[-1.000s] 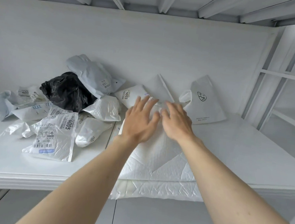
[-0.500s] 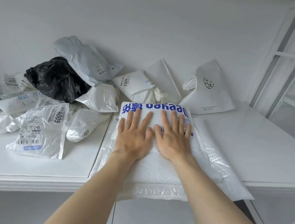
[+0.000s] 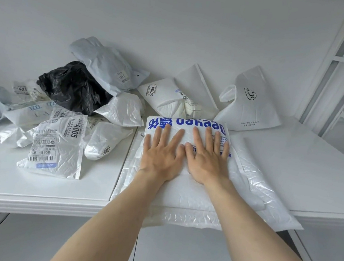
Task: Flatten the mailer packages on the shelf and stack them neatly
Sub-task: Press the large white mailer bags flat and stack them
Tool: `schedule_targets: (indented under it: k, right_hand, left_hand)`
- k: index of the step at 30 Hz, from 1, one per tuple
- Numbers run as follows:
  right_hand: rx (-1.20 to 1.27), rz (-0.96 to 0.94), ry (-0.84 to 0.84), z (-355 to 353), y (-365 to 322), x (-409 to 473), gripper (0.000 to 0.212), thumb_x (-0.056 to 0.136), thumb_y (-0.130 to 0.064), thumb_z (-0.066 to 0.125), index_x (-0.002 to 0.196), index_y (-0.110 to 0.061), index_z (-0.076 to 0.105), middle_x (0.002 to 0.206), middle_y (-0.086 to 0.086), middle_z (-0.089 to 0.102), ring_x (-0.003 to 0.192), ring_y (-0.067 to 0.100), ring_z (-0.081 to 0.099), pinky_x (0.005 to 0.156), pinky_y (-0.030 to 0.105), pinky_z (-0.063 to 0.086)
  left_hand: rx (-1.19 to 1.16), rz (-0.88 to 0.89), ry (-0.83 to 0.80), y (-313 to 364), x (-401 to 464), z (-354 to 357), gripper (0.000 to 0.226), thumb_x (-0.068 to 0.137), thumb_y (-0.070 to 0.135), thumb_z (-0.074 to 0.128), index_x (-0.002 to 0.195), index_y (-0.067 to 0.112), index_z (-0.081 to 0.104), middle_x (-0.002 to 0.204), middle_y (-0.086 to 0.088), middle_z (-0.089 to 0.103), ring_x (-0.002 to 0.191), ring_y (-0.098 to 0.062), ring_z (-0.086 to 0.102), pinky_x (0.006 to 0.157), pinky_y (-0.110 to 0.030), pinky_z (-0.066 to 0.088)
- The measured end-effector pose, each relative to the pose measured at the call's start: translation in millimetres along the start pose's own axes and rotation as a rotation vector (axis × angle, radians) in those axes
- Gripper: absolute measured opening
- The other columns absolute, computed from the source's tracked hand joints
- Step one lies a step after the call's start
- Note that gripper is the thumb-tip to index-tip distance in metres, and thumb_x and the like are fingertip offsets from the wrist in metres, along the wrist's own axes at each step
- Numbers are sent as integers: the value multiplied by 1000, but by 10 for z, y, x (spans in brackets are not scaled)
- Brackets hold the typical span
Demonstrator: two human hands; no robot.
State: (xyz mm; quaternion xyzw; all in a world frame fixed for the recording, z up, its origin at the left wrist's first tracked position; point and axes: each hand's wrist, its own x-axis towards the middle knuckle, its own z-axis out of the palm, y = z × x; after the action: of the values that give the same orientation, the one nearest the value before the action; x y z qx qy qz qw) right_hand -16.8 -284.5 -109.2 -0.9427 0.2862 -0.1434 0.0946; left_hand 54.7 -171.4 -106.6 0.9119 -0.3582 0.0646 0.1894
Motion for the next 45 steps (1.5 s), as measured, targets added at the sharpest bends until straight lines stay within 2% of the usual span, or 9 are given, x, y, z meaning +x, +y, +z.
schedule_targets:
  k: [12,23,34,39,42,45]
  right_hand:
    - [-32,-4,-20,1,-1,4,59,100,-52,9,155,-37,-7,163,0,-16,149,25,-19,118,51,-14]
    - [-59,13,-79,12,8,55,59,100,-54,9,155,-38,-5,163,0,-14,149,25,-18,118,51,-14]
    - [-78,37,-146,9,17,101,56,100,-50,9,155,-37,8,165,1,-3,150,26,-9,118,51,-10]
    - [-117,38,-156,-23,-4,132,56,98,-49,11,153,-37,17,163,1,11,149,27,4,119,52,-3]
    - [-125,35,-109,20,-5,85,57,99,-49,11,154,-37,11,164,1,3,150,26,-2,119,50,-8]
    - [-112,42,-150,-10,3,129,55,99,-48,11,153,-37,17,164,1,8,150,27,1,119,50,-6]
  left_hand:
    - [131,-7,-44,4,65,-11,54,99,46,14,152,43,7,164,0,-2,151,-23,-5,119,-49,-1]
    - [200,-20,-155,18,128,-60,54,99,46,12,152,41,6,164,-2,-1,150,-24,-3,118,-51,1]
    - [250,-25,-278,17,275,-114,55,98,48,12,153,40,16,163,-3,11,149,-24,13,118,-50,12]
    - [248,-44,-291,20,247,-95,55,99,47,11,154,41,13,164,-2,6,150,-24,7,119,-51,6]
    - [234,-54,-253,23,165,-59,55,99,45,11,154,41,7,164,-1,-1,151,-23,-1,119,-51,0]
    - [250,-39,-303,41,276,-135,54,99,45,13,153,40,17,163,-2,11,149,-24,14,118,-51,10]
